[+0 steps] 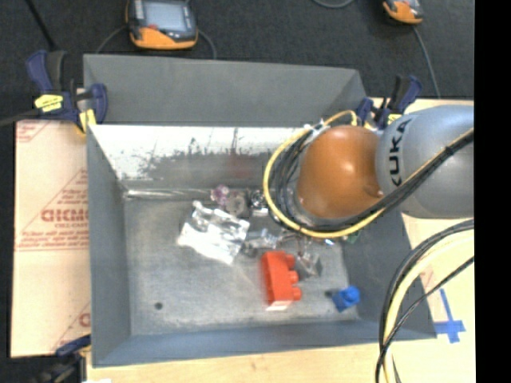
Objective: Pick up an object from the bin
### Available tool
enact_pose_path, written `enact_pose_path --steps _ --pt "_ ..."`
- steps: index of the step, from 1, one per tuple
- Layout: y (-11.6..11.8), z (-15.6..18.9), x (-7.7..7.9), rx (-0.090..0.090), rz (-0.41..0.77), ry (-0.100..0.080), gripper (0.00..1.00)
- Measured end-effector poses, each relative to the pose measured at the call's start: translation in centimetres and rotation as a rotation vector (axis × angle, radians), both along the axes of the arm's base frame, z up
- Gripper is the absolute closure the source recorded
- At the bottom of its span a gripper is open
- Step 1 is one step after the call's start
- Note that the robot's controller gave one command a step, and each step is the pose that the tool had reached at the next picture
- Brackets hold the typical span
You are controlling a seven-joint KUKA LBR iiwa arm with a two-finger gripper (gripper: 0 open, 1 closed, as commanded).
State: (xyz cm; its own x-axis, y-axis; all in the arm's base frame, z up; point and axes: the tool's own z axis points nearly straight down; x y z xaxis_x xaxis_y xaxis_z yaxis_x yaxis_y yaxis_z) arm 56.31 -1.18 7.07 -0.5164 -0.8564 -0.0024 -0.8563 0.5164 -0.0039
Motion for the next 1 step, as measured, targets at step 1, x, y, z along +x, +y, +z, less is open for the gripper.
enact_pose_path --steps 1 --pt "0.15 0.11 0.05 0.003 -0.004 -0.001 1.00"
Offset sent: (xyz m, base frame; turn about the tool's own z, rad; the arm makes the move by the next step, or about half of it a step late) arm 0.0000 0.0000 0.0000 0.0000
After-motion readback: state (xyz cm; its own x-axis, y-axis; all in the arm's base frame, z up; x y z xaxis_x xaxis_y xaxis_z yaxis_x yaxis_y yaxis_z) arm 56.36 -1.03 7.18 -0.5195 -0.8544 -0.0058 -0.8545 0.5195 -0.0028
